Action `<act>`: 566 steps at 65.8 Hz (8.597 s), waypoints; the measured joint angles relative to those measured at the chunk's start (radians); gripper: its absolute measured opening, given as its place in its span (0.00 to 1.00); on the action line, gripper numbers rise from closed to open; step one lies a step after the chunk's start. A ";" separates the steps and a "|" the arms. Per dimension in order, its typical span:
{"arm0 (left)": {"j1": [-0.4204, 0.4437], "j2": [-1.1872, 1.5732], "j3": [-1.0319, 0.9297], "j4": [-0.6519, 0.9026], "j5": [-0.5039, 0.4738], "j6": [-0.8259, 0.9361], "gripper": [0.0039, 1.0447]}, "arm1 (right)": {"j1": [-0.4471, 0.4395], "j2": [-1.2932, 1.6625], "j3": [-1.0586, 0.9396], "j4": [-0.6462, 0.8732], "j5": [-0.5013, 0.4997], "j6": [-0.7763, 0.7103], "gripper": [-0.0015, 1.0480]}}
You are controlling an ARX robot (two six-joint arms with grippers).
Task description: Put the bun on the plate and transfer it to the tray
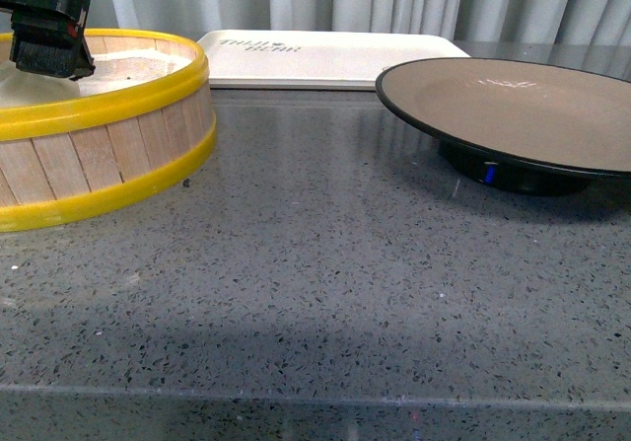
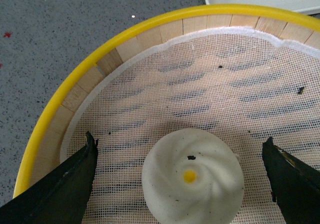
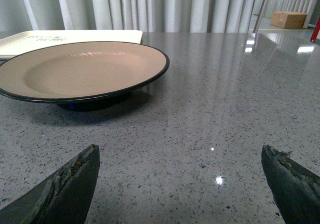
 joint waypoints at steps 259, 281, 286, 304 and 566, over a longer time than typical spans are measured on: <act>-0.708 0.534 0.661 -0.133 -0.124 0.037 0.94 | 0.000 0.000 0.000 0.000 0.000 0.000 0.92; -0.648 0.366 0.609 -0.039 -0.110 -0.010 0.94 | 0.000 0.000 0.000 0.000 0.000 0.000 0.92; -0.623 0.249 0.507 0.030 -0.116 -0.010 0.94 | 0.000 0.000 0.000 0.000 0.000 0.000 0.92; -0.440 -0.262 0.020 0.112 -0.044 0.011 0.94 | 0.000 0.000 0.000 0.000 0.000 0.000 0.92; 0.117 -1.502 -1.091 0.158 0.163 -0.112 0.94 | -0.109 1.159 0.574 0.199 -0.359 1.138 0.92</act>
